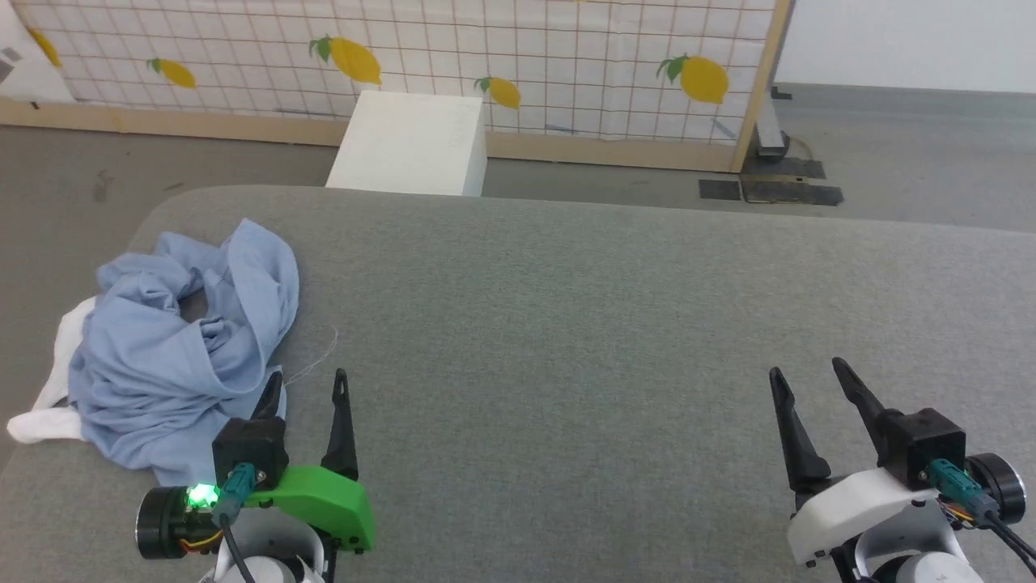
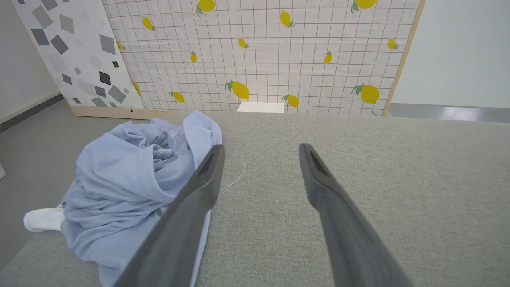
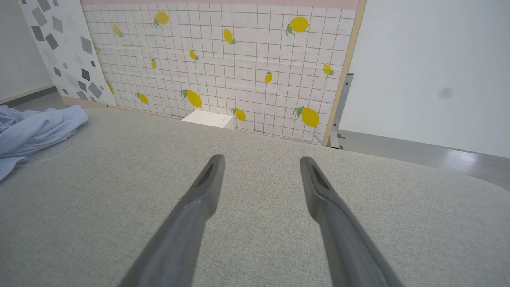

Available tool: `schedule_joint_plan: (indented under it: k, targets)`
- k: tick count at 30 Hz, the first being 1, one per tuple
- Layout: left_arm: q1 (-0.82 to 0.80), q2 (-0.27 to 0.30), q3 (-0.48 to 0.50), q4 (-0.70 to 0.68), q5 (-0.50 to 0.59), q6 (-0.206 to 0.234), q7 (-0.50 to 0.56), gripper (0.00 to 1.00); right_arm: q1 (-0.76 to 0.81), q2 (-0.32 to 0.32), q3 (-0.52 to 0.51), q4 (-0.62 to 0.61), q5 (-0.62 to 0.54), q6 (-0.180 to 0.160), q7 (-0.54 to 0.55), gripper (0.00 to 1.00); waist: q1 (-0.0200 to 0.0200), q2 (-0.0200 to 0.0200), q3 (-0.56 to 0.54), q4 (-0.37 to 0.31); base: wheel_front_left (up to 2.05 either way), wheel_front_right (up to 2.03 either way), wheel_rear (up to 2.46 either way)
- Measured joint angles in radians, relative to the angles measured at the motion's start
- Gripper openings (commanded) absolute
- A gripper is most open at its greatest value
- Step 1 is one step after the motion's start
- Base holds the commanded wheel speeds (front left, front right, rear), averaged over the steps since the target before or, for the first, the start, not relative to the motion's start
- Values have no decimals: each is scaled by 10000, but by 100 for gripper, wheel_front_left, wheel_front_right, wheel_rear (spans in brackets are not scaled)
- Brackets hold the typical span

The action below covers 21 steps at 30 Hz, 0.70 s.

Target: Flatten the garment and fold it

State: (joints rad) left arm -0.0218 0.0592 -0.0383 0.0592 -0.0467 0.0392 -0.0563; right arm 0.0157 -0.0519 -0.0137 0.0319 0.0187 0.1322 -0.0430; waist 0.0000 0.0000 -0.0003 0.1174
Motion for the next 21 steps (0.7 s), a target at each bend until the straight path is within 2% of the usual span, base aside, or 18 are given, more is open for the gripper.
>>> schedule_joint_plan:
  k: [21]
  targets:
    - [-2,58,-71,309,-408,443,-491,100,-60,0,-13,228,165,0,-334,100,0,0,27,1513,0,0,0]
